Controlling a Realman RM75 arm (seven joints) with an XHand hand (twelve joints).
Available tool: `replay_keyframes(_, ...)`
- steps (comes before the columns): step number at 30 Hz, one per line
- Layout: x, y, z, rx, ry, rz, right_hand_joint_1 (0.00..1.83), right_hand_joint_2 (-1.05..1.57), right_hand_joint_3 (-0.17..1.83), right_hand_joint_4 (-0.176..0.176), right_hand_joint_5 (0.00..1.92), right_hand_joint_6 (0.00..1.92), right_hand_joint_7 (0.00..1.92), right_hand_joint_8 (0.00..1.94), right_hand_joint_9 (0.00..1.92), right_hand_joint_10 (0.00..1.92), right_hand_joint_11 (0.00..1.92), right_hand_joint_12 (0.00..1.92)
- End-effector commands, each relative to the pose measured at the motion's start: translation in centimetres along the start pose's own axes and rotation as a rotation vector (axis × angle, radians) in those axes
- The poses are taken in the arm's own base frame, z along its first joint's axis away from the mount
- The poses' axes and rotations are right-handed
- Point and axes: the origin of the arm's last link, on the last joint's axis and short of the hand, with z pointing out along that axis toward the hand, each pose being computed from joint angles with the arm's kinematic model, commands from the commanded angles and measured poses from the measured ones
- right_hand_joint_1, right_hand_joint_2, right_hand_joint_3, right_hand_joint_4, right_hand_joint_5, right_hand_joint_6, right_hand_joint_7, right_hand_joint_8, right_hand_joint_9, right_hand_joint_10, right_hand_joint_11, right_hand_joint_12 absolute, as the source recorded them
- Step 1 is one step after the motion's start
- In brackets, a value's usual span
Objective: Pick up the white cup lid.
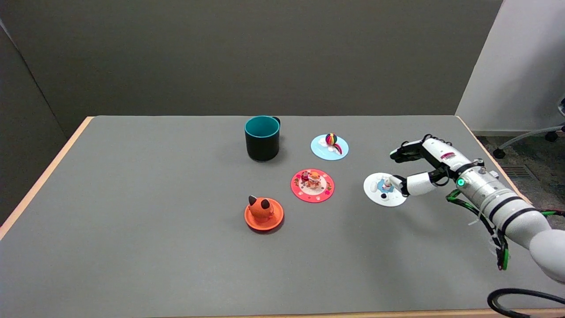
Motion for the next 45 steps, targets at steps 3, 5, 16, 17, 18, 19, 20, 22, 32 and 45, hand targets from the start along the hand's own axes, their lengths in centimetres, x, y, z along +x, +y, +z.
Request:
replay_keyframes(3,-0.4,-2.1,0.4,0.078,-0.037,-0.189,0.82,0.42,0.96,-0.14,0.62,0.21,0.7,0.19,0.62,0.2,0.49,0.45)
replay_keyframes(5,-0.1,-2.4,1.1,0.094,-0.03,-0.231,0.83,0.38,0.97,-0.127,0.56,0.2,0.67,0.2,0.59,0.21,0.49,0.39)
replay_keyframes(16,-1.2,-1.8,2.3,0.101,-0.077,-0.318,0.84,0.35,0.97,-0.132,0.49,0.19,0.59,0.2,0.52,0.2,0.48,0.4)
replay_keyframes(17,-1.2,-1.5,2.3,0.092,-0.08,-0.319,0.84,0.36,0.97,-0.132,0.49,0.19,0.6,0.19,0.52,0.19,0.46,0.44)
replay_keyframes(18,-1.3,-1.2,2.2,0.084,-0.083,-0.32,0.84,0.36,0.97,-0.132,0.49,0.19,0.6,0.18,0.52,0.19,0.45,0.44)
replay_keyframes(19,-1.3,-0.9,2.2,0.077,-0.083,-0.319,0.83,0.37,0.97,-0.133,0.48,0.19,0.6,0.19,0.52,0.19,0.45,0.45)
replay_keyframes(20,-1.3,-0.7,2.2,0.069,-0.081,-0.319,0.83,0.38,0.96,-0.133,0.48,0.19,0.59,0.18,0.53,0.19,0.44,0.45)
replay_keyframes(22,-1.0,-0.3,2.3,0.057,-0.073,-0.32,0.82,0.39,0.96,-0.133,0.47,0.18,0.59,0.18,0.53,0.19,0.42,0.45)
replay_keyframes(32,-1.2,-0.1,2.5,0.059,-0.09,-0.384,0.81,0.42,0.96,-0.111,0.49,0.19,0.57,0.18,0.51,0.18,0.38,0.43)
replay_keyframes(45,-2.9,0.6,2.0,0.038,-0.124,-0.377,0.82,0.52,0.88,-0.116,0.61,0.21,0.6,0.2,0.53,0.19,0.4,0.38)
